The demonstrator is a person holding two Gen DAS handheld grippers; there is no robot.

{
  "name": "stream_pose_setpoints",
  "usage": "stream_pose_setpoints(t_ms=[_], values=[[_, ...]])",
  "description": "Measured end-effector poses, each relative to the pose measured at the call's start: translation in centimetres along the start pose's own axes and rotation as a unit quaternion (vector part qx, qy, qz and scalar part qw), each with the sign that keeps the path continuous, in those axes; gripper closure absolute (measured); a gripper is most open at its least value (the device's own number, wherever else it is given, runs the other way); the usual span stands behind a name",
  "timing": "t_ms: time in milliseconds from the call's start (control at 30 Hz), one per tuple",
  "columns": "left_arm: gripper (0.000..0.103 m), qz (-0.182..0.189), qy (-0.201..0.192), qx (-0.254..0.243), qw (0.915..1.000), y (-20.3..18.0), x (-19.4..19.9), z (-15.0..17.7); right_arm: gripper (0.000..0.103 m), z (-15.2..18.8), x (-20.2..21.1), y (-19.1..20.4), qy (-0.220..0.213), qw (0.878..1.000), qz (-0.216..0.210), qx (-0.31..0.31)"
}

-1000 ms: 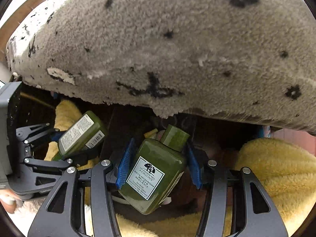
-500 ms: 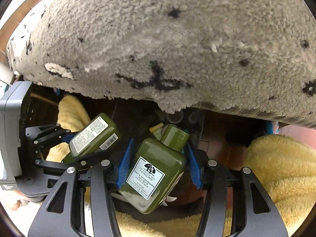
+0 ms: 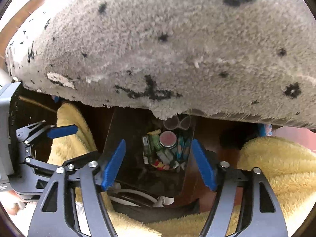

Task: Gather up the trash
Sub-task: 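Open both grippers to drop the green bottles into the bin, then grasp the black box with the left gripper while the right gripper grasps the black spool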

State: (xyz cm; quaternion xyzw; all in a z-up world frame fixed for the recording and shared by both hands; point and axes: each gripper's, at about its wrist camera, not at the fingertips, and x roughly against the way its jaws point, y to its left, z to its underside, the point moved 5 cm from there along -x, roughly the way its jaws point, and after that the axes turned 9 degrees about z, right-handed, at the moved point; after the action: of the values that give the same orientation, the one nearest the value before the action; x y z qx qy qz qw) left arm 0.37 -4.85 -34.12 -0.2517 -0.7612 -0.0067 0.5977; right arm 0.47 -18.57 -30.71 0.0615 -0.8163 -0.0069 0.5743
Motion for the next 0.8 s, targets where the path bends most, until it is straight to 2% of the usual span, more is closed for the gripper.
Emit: stream_pose_setpoints(t_ms=[100, 233, 400, 600, 800], values=[[0.023, -0.002, -0.013, 0.001, 0.9999, 0.0, 1.5, -0.3, 0.02, -0.3, 0.8, 0.0, -0.008, 1.0, -0.003, 0.001], [0.017, -0.013, -0.037, -0.007, 0.9992, -0.2, 3.8, -0.5, 0.019, -1.6, 2.5, -0.3, -0.035, 0.999, 0.008, 0.009], [0.017, -0.033, -0.076, -0.013, 0.9965, 0.1, 7.7, -1.5, 0.014, -3.3, 5.7, -0.8, -0.078, 0.996, 0.029, 0.01], [0.017, -0.052, -0.124, -0.027, 0.9905, 0.2, 11.4, -4.3, 0.014, -5.8, 8.4, -2.6, -0.113, 0.992, 0.05, 0.002], [0.017, -0.064, -0.162, -0.03, 0.9843, 1.5, 13.9, -8.1, 0.014, -9.5, 10.6, -3.9, -0.152, 0.987, 0.053, -0.01]])
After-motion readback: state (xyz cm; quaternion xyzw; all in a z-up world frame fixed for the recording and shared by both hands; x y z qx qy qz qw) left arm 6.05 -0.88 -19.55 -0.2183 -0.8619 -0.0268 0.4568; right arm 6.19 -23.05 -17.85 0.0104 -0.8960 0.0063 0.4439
